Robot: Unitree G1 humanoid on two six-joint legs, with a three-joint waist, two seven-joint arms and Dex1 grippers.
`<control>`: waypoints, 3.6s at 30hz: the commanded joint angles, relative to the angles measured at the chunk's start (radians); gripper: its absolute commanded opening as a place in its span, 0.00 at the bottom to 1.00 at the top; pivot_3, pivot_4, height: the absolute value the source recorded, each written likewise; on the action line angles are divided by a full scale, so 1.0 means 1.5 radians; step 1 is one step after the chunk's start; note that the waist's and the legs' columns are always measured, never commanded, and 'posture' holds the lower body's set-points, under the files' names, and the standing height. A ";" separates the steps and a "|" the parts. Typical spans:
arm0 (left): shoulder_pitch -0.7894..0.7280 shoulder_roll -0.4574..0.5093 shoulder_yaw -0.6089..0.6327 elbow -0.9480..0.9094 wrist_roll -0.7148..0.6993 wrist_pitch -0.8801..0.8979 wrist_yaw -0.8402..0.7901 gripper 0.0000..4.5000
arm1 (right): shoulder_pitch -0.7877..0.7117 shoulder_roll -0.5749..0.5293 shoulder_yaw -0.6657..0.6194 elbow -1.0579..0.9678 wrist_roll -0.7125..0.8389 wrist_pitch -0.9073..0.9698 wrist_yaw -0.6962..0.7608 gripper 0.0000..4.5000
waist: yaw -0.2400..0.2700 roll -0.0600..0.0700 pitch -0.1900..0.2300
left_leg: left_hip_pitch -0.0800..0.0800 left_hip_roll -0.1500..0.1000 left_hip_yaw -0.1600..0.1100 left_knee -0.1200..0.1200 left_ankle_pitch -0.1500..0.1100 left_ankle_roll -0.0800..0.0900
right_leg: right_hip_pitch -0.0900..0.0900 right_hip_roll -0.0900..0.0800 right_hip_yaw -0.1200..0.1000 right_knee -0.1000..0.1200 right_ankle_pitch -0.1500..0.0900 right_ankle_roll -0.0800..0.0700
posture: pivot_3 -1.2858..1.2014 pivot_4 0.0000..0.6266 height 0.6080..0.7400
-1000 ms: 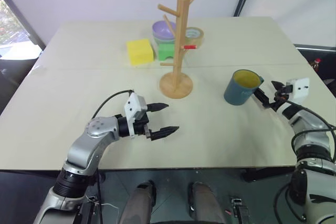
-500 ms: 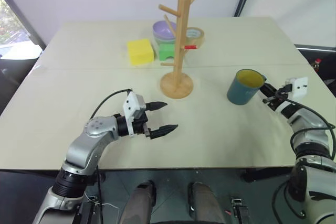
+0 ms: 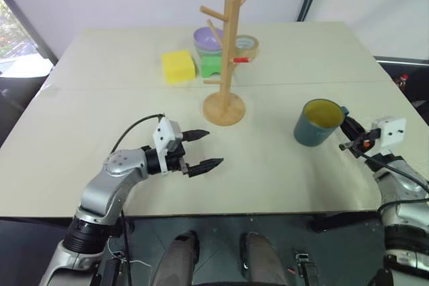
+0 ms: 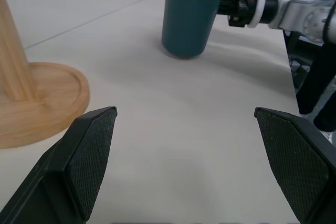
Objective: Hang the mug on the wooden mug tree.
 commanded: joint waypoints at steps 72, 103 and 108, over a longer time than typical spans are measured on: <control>-0.050 0.052 0.152 -0.003 -0.084 -0.034 0.020 1.00 | -0.484 -0.045 0.333 -0.076 -0.172 0.259 0.124 0.01 | 0.001 -0.001 0.001 | -0.004 -0.001 -0.001 0.000 0.000 0.000 | -0.003 0.000 -0.002 -0.002 0.001 0.000 | 0.52 0.24 1.00; 0.035 -0.009 0.237 0.104 -0.019 -0.091 0.190 1.00 | -0.160 0.019 0.064 -0.163 -0.002 0.232 0.042 0.77 | 0.001 -0.002 0.001 | 0.000 0.000 -0.001 -0.001 0.000 0.000 | 0.000 0.001 -0.002 0.000 0.002 0.001 | 0.52 0.24 1.00; 0.087 -0.035 0.260 0.150 0.009 -0.130 0.233 1.00 | -0.095 0.087 0.079 -0.149 0.004 0.199 0.020 0.77 | 0.000 -0.002 0.001 | 0.000 0.000 0.000 0.000 0.000 0.000 | -0.001 0.001 0.000 0.001 0.001 -0.001 | 0.52 0.24 1.00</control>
